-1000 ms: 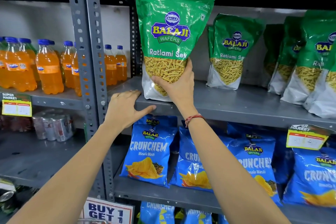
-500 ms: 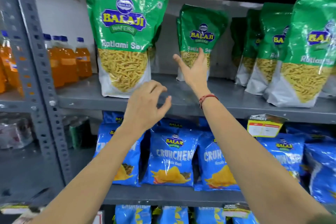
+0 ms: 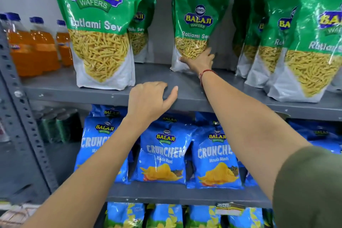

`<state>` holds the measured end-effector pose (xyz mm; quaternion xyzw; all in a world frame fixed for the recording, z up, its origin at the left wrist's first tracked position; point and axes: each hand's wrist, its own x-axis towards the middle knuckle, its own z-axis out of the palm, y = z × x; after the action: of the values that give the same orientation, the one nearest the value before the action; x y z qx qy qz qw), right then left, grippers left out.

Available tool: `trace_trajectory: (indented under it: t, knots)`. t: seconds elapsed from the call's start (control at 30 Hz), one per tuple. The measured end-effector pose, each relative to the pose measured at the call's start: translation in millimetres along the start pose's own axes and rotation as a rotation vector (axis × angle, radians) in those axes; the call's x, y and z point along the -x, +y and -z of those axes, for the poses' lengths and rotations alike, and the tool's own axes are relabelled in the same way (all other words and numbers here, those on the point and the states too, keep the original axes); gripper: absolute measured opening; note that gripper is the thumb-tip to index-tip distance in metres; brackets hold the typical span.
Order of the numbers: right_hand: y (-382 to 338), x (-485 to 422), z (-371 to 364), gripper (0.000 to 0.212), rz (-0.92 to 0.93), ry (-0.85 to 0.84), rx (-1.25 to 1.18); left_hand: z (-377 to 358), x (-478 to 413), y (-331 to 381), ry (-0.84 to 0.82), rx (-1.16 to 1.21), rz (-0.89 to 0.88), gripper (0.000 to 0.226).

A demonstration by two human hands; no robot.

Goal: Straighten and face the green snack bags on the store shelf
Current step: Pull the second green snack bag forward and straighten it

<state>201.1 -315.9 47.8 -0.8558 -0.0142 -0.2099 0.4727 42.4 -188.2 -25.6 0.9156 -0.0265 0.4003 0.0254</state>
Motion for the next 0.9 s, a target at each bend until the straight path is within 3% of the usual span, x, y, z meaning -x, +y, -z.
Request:
trace_trajectory:
  t: [0.37, 0.9]
  knots:
    - [-1, -32, -12, 0.114, -0.17, 0.015, -0.188, -2, 0, 3, 0.017, 0.01, 0.029, 0.066]
    - [1, -8, 6, 0.104, -0.101, 0.065, -0.154, -2, 0, 2, 0.021, 0.005, 0.013, 0.07]
